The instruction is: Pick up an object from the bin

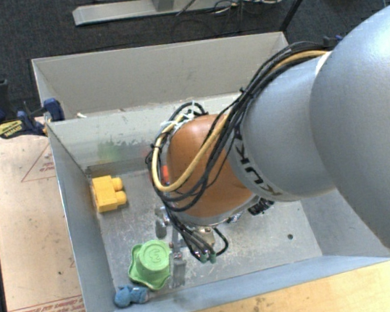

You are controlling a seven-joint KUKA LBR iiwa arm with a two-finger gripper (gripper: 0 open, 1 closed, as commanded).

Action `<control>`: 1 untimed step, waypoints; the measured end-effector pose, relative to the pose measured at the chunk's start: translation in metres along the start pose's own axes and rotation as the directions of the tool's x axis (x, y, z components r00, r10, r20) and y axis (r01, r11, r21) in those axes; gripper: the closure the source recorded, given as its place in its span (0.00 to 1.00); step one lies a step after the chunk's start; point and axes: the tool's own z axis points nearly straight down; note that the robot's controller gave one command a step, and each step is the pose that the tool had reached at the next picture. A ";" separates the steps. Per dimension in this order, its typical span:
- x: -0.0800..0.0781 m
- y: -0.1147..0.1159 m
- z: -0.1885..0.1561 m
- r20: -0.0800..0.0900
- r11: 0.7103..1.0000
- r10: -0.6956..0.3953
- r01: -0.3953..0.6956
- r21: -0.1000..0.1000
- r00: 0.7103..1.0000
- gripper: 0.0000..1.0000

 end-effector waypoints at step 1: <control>0.004 0.033 0.054 0.018 0.928 -0.373 0.373 0.000 0.928 0.00</control>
Offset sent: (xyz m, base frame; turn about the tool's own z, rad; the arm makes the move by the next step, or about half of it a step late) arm -0.0076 0.0324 -0.0572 -0.3831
